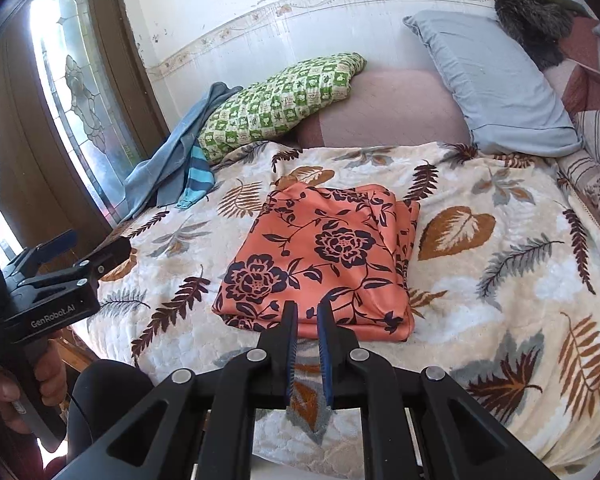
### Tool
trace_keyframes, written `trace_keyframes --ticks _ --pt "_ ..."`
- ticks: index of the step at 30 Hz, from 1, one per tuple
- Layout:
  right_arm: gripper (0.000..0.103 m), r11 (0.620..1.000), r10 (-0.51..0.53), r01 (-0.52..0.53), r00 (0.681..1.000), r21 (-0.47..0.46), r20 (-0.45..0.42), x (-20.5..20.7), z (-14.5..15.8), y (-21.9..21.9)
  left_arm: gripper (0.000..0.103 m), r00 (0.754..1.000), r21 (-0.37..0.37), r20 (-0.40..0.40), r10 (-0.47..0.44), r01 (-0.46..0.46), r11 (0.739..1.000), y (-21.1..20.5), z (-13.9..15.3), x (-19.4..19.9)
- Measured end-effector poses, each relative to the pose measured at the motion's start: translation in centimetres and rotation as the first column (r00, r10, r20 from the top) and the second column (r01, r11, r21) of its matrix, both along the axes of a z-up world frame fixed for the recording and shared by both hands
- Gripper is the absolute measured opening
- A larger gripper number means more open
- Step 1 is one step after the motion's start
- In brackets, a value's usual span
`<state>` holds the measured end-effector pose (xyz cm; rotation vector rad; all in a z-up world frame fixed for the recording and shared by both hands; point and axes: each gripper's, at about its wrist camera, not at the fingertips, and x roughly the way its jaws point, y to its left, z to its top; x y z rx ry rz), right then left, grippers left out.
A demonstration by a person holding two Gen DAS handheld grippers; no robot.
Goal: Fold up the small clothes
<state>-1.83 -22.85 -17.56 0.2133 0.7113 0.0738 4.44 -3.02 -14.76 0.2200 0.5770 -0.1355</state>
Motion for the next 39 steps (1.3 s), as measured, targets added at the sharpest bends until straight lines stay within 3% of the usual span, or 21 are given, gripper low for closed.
trace_keyframes --ticks 6,13,33,39 --pt "0.012 0.999 0.014 -0.013 1.0 -0.032 0.012 -0.3 0.8 1.2 0.103 1.0 0.009 0.022 -0.01 0.01 1.0 -0.1 0.8 -0.7" --pt "0.012 0.999 0.009 -0.007 0.999 -0.033 0.046 -0.7 2.5 1.6 0.103 0.996 0.092 0.086 0.006 -0.014 0.996 -0.9 1.5 -1.8" --pt "0.012 0.998 0.019 -0.016 0.998 -0.058 0.055 -0.6 2.9 2.5 0.103 0.999 0.05 0.05 -0.021 0.018 0.999 -0.5 2.6 -2.3" --pt "0.012 0.997 -0.041 0.045 0.997 -0.06 0.073 -0.5 3.6 2.6 0.103 0.999 0.042 0.03 -0.015 0.014 0.999 -0.2 2.5 -2.1"
